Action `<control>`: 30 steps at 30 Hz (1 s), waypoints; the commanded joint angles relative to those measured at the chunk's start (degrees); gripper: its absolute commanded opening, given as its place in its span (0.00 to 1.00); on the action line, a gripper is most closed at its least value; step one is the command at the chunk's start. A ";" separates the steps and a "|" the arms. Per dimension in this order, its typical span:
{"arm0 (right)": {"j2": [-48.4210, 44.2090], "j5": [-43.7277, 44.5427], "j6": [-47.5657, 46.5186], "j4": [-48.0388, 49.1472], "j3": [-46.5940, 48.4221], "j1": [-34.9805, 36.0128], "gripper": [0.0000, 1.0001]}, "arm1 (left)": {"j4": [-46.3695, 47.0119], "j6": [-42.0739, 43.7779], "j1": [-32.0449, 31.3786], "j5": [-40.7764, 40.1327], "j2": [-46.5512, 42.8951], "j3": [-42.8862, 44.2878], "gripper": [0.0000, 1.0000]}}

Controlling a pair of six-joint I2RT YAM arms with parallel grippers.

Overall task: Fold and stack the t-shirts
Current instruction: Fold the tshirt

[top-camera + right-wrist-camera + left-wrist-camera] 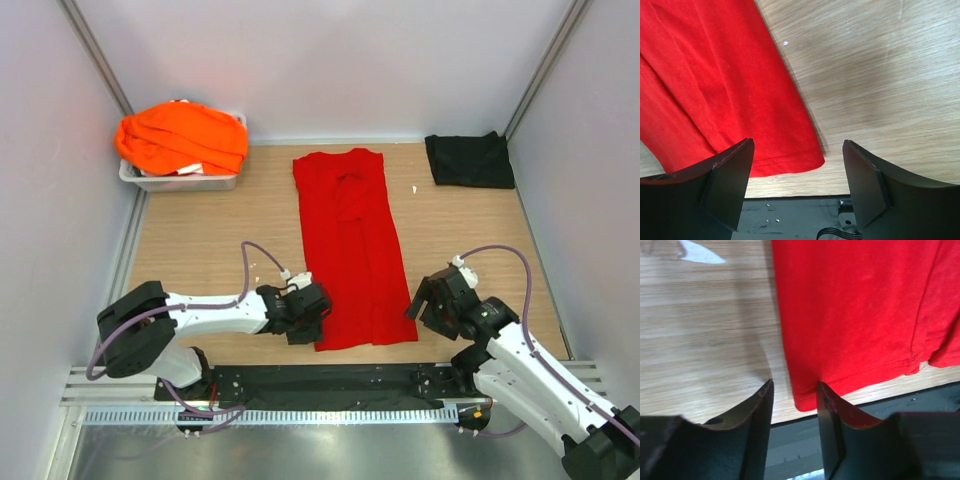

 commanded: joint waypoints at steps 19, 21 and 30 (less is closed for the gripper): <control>2.60 -5.73 4.09 7.55 -6.64 6.95 0.51 | -5.87 -5.37 -1.76 -7.56 -5.83 -3.59 0.04; 3.66 -5.82 5.84 9.40 -7.17 9.67 0.49 | -6.31 -5.90 -1.76 -7.65 -5.39 -3.85 0.04; 5.59 -2.48 12.43 11.60 -8.58 20.12 0.45 | -7.27 -7.39 -1.33 -8.26 -6.18 -5.34 0.04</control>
